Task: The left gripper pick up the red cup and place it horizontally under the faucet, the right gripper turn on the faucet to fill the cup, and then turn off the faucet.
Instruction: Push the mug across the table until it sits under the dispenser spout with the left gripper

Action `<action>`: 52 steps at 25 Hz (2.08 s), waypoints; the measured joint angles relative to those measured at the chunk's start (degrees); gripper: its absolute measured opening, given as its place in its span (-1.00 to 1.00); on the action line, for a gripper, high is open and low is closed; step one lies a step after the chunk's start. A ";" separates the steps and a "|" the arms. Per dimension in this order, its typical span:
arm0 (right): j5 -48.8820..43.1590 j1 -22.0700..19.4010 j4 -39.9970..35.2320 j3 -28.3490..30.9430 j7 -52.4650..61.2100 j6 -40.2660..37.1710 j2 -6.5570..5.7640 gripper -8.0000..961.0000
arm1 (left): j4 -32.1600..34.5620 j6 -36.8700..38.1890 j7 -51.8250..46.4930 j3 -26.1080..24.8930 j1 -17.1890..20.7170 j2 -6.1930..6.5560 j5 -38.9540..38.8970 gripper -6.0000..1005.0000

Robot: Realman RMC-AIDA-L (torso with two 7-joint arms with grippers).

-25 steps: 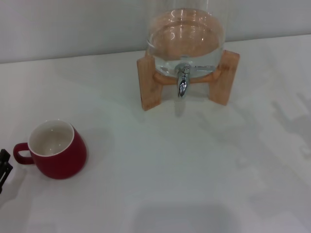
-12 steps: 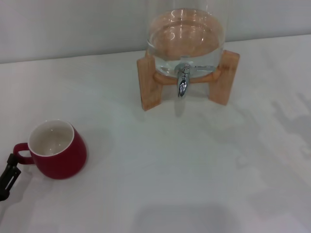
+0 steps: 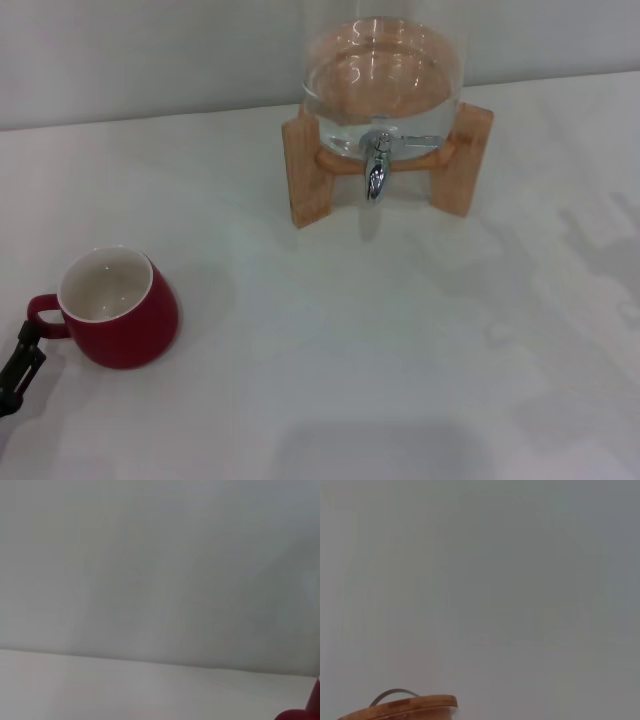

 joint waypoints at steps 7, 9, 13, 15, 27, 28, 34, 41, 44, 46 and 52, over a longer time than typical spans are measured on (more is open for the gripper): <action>0.00 -0.02 0.00 -0.07 0.00 -0.04 0.00 0.76 | -0.54 0.19 0.01 0.01 0.00 0.01 0.09 0.76; 0.00 -0.06 0.00 -0.08 0.00 -0.06 0.00 0.76 | -0.55 0.21 0.08 0.41 -0.07 0.10 0.10 0.76; 0.00 -0.09 0.00 -0.09 0.00 -0.11 0.00 0.76 | -0.55 0.30 0.24 1.64 -0.43 0.29 0.12 0.76; 0.00 -0.09 0.00 -0.09 0.00 -0.12 0.00 0.76 | -0.55 0.31 0.34 2.26 -0.56 0.33 0.13 0.76; 0.00 -0.16 0.00 -0.09 0.00 -0.13 0.00 0.76 | -0.44 0.40 1.90 3.79 -0.79 0.44 0.21 0.76; 0.00 -0.16 0.00 -0.09 0.00 -0.12 0.00 0.76 | -0.42 0.40 2.19 3.79 -0.74 0.44 0.21 0.76; 0.00 -0.12 0.00 -0.09 0.00 -0.13 0.00 0.76 | -0.44 0.40 2.99 3.78 -0.44 0.44 0.16 0.76; 0.00 -0.08 0.00 -0.09 0.00 -0.18 0.00 0.76 | -0.30 0.30 3.21 3.78 -0.44 0.44 0.15 0.76; 0.00 -0.10 0.00 -0.09 0.00 -0.20 0.00 0.76 | -0.13 0.09 3.91 3.78 -0.43 0.48 0.15 0.76; 0.00 -0.14 0.00 -0.09 0.00 -0.21 0.00 0.76 | -0.12 -0.04 4.13 3.78 -0.39 0.49 0.15 0.75; 0.00 -0.05 0.00 -0.09 0.00 -0.22 0.00 0.76 | -0.08 -0.11 4.14 3.78 -0.35 0.52 0.13 0.75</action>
